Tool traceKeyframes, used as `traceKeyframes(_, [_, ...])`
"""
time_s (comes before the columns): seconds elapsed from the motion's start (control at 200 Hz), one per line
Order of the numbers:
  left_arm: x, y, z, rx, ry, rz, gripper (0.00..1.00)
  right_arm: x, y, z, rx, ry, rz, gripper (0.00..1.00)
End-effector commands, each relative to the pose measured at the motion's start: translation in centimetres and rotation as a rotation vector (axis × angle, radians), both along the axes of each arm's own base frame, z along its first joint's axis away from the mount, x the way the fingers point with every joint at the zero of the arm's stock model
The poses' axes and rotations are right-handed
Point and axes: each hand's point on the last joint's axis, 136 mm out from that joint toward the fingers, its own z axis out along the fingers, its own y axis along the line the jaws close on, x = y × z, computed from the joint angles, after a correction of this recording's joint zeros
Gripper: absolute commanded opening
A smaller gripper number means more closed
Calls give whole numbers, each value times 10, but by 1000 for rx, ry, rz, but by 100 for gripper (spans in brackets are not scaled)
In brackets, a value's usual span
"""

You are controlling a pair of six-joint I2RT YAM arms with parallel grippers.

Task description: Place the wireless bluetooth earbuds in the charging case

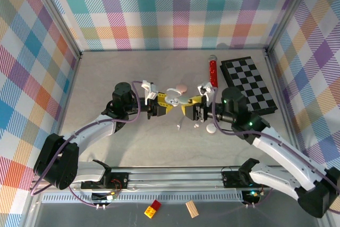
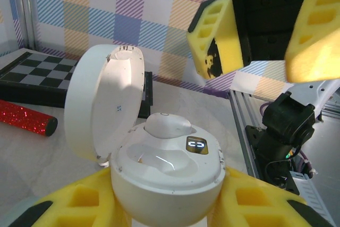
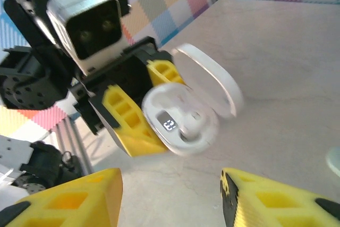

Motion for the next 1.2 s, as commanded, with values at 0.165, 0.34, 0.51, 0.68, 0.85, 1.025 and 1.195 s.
traceKeyframes(0.165, [0,1,17,-37,-58,-5,33,24,-55,-54,63,156,-271,60])
traceKeyframes(0.34, [-1,2,21,-41,-61,-5,33,39,-63,-113,-16,438,-400,62])
traceKeyframes(0.51, [2,4,17,-39,-57,11,33,40,-68,-173,-89,730,-544,61])
traceKeyframes(0.68, [5,6,18,-45,-55,21,33,31,-50,-201,-94,847,-567,60])
traceKeyframes(0.85, [7,7,17,-45,-52,26,33,30,-50,-223,-130,903,-612,57])
traceKeyframes(1.025, [7,7,19,-49,-50,23,33,38,-44,-233,-140,915,-612,55])
traceKeyframes(1.195, [7,7,19,-47,-48,23,33,44,-35,-237,-138,930,-594,54])
